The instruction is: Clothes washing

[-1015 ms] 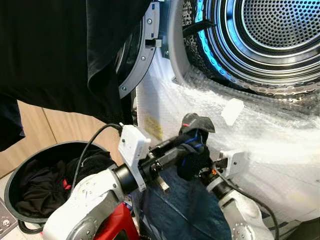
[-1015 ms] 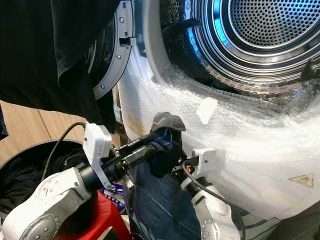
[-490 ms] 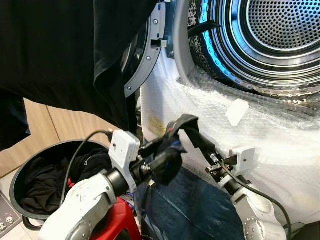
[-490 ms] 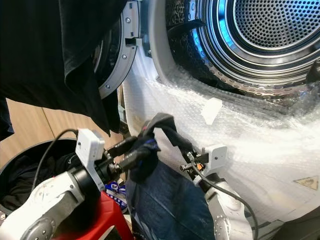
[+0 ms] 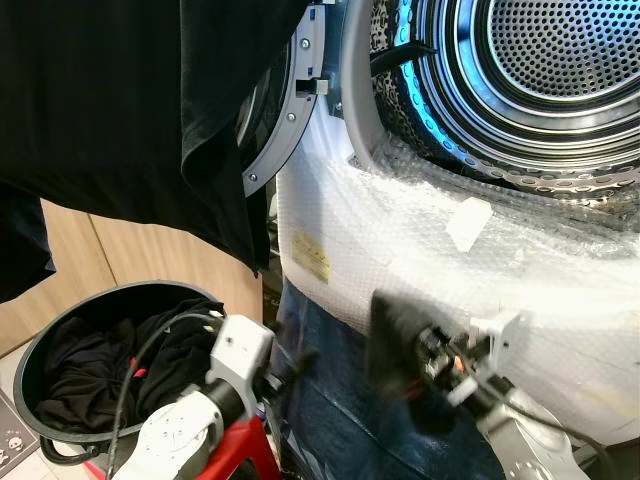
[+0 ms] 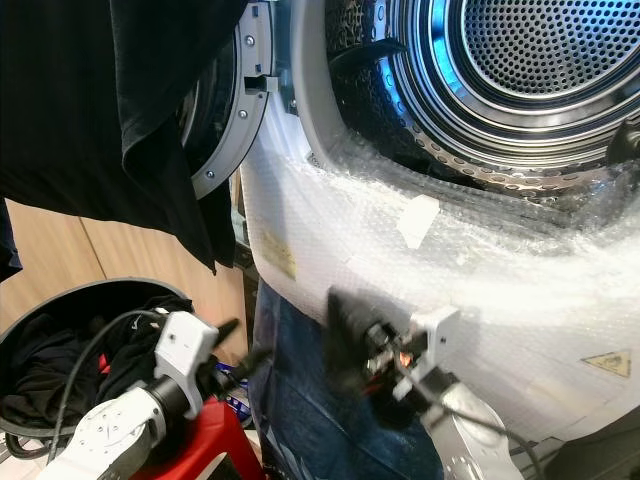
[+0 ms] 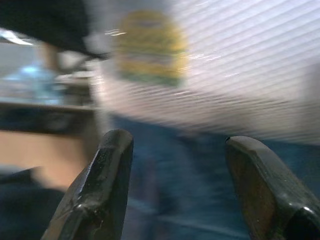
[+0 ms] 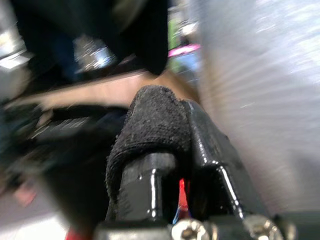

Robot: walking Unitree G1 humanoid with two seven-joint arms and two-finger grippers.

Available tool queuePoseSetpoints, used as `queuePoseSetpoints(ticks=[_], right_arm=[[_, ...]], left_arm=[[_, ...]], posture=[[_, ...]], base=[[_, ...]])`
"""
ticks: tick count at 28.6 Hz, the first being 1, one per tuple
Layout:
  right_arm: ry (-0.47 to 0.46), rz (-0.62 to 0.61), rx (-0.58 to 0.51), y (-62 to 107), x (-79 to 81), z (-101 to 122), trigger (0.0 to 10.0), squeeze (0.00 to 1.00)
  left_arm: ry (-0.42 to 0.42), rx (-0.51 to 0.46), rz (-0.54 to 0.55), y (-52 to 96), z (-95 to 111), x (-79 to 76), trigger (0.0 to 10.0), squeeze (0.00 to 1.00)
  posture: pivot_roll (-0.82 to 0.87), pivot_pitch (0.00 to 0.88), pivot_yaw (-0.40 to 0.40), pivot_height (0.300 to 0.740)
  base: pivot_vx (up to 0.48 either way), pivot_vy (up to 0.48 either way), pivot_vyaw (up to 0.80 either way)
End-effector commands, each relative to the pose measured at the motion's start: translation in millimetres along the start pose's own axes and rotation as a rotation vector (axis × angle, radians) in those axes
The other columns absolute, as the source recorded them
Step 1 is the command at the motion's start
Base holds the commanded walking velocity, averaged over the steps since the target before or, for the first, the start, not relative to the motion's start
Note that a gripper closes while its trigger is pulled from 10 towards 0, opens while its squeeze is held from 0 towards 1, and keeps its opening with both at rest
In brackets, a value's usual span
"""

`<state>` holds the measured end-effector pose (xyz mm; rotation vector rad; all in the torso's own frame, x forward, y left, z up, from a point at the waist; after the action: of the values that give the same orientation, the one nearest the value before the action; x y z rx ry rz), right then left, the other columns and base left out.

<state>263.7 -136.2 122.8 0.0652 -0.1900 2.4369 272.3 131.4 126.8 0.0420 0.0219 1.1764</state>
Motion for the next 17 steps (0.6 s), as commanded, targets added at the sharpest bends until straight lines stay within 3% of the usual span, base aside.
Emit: queuePoseSetpoints(ticks=[1, 3, 5, 7, 11, 12, 14, 17], right_arm=[[0.000, 0.156, 0.039, 4.7, 19.8, -2, 0.0, 0.00], [-0.053, 0.298, 0.053, 14.0, 42.7, -2, 0.0, 0.00], [-0.080, 0.354, 0.035, 15.1, 53.4, 5, 0.0, 0.00], [-0.074, 0.372, 0.026, 11.8, 59.4, 7, 0.0, 0.00], [-0.076, 0.444, -0.030, -0.3, 74.0, 24, 0.0, 0.00], [-0.065, 0.468, -0.099, -7.3, 75.0, 46, 0.0, 0.00], [-0.063, 0.482, -0.134, -9.6, 75.7, 56, 0.0, 0.00], [-0.017, 0.521, -0.302, -17.7, 74.3, 104, 0.0, 0.00]], left_arm=[[-0.041, 0.010, 0.103, 1.0, -9, 14.1, 10.0, 0.00], [-0.114, -0.057, 0.338, 6.9, -4, 42.0, 10.0, 0.00], [-0.090, -0.167, 0.482, 14.5, 13, 59.9, 10.0, 0.00], [-0.100, -0.181, 0.511, 17.3, 16, 65.3, 10.0, 0.00], [-0.107, -0.137, 0.528, 19.8, 1, 71.9, 10.0, 0.00], [-0.118, -0.135, 0.526, 18.8, -2, 72.2, 10.0, 0.00], [-0.121, -0.137, 0.531, 18.3, -3, 72.3, 10.0, 0.00], [-0.103, -0.128, 0.530, 17.1, -10, 69.5, 10.0, 0.00]], posture=[[0.04, 0.000, -0.052, 0.740], [0.03, 0.000, -0.052, 0.740], [0.03, 0.000, -0.053, 0.740], [0.03, 0.000, -0.053, 0.740], [0.03, 0.000, -0.053, 0.740], [0.03, 0.000, -0.049, 0.740], [0.03, 0.000, -0.047, 0.740], [0.03, 0.000, -0.038, 0.740]], base=[[0.000, 0.000, 0.00], [0.000, 0.000, 0.00], [0.000, 0.000, 0.00], [0.000, 0.000, 0.00], [0.000, 0.000, 0.00], [0.000, 0.000, 0.00], [0.000, 0.000, 0.00], [0.000, 0.000, 0.00]])
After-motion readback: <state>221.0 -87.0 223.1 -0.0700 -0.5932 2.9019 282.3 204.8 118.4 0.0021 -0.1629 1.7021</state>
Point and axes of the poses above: a point about 5 cm out from each wrist's last joint towards the gripper, its own y axis pointing back from the gripper into the wrist, its own z axis along the axis of the wrist's last joint, x = y × z, the point moved 2 cm from there along -y, pointing out of the wrist towards the gripper, and after that the axes turned 5 degrees about y, right-handed, at the moved point
